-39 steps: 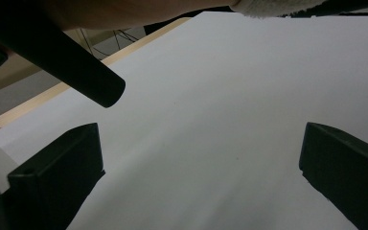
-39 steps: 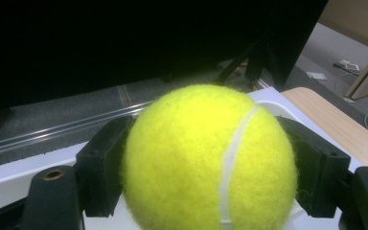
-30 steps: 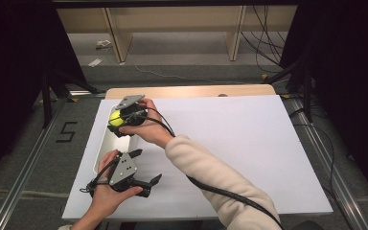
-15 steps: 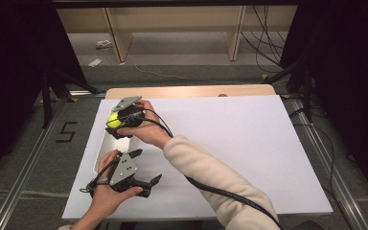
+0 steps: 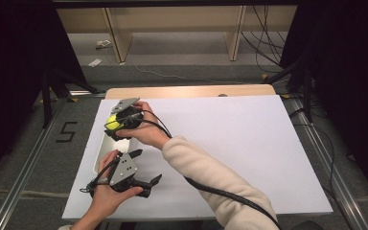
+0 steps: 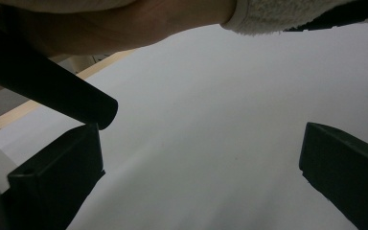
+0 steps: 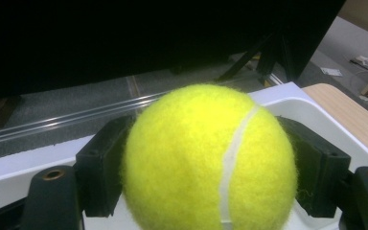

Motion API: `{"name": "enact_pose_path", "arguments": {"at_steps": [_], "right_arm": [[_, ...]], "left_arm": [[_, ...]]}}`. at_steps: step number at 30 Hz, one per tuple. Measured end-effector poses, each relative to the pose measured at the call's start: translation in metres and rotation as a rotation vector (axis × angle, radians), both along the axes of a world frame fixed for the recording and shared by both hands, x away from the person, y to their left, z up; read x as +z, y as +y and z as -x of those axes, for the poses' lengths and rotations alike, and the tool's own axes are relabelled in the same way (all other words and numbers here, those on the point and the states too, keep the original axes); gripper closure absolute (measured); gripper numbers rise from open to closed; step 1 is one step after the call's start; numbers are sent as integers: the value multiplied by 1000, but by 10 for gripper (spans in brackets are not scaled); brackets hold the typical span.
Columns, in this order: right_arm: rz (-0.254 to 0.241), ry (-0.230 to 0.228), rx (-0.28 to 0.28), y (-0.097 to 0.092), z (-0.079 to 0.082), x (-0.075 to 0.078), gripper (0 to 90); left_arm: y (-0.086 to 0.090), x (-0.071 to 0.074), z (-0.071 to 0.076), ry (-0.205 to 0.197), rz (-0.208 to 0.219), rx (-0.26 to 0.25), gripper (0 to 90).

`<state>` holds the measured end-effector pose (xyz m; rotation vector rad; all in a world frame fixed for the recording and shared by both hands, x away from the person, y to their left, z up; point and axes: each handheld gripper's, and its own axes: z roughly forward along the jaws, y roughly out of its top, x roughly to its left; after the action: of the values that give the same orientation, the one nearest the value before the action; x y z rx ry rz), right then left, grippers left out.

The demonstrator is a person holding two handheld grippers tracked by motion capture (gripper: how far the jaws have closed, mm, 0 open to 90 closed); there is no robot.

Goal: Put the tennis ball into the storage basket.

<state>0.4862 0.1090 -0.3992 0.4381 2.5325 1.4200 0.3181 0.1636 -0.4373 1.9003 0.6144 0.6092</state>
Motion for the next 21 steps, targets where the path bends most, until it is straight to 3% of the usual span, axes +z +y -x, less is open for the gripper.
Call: {"name": "enact_pose_path", "arguments": {"at_steps": [21], "right_arm": [[21, 10, 8, 4, 1, -8, 257]], "left_arm": [[0, 0, 0, 4, 4, -1, 8]]}}
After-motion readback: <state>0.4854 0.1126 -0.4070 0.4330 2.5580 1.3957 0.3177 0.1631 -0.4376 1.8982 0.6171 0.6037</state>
